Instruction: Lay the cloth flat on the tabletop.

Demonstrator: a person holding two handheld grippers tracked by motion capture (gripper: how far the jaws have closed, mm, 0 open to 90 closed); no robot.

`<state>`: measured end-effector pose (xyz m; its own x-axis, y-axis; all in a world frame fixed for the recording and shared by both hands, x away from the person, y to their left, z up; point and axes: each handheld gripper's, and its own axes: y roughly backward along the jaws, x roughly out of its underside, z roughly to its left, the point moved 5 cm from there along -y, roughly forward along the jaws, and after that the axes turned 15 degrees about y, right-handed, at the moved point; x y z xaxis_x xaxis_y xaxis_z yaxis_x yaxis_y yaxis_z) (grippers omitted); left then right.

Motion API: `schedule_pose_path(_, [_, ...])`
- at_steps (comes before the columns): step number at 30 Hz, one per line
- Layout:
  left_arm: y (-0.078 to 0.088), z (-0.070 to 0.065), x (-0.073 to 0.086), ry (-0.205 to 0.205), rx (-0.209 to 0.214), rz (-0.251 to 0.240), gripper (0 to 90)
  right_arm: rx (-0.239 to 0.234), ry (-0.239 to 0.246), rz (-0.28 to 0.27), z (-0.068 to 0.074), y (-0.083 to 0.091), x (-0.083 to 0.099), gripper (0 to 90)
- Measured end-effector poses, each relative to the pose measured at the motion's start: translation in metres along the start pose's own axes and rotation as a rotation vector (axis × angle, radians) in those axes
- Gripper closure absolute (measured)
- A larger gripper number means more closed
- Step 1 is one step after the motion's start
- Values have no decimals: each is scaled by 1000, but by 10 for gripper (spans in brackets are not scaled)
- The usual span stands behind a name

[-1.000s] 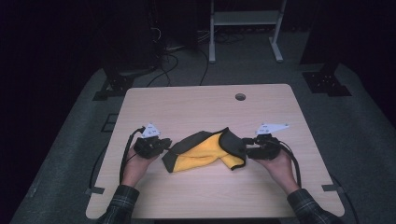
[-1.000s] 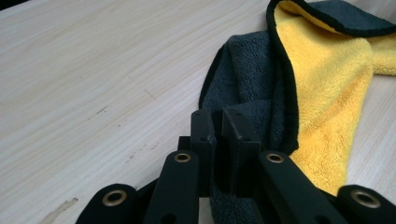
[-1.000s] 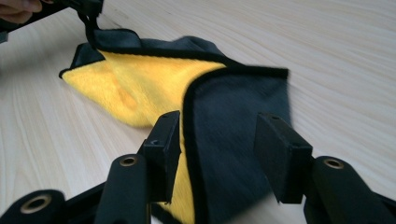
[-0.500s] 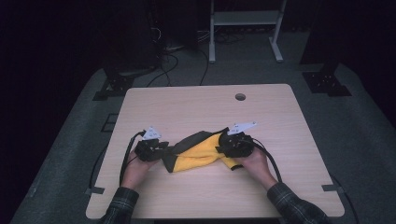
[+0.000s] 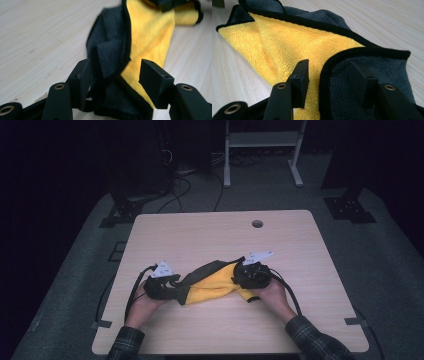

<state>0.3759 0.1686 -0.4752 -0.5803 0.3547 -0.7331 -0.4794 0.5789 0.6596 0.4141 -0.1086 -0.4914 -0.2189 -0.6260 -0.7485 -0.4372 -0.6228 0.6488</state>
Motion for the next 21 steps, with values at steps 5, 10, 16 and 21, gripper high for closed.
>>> schedule_pose_path(5, [-17,2,8,-75,-98,82,528,-2,1,3,0,-2,1,508])
schedule_pose_path(10, [-17,5,7,-79,-134,91,741,5,3,6,-1,-2,1,518])
schedule_pose_path(16, [-14,2,5,-76,-127,96,820,14,8,12,-1,-3,1,536])
schedule_pose_path(21, [-12,2,4,-65,-110,95,829,27,18,24,-2,-7,-1,639])
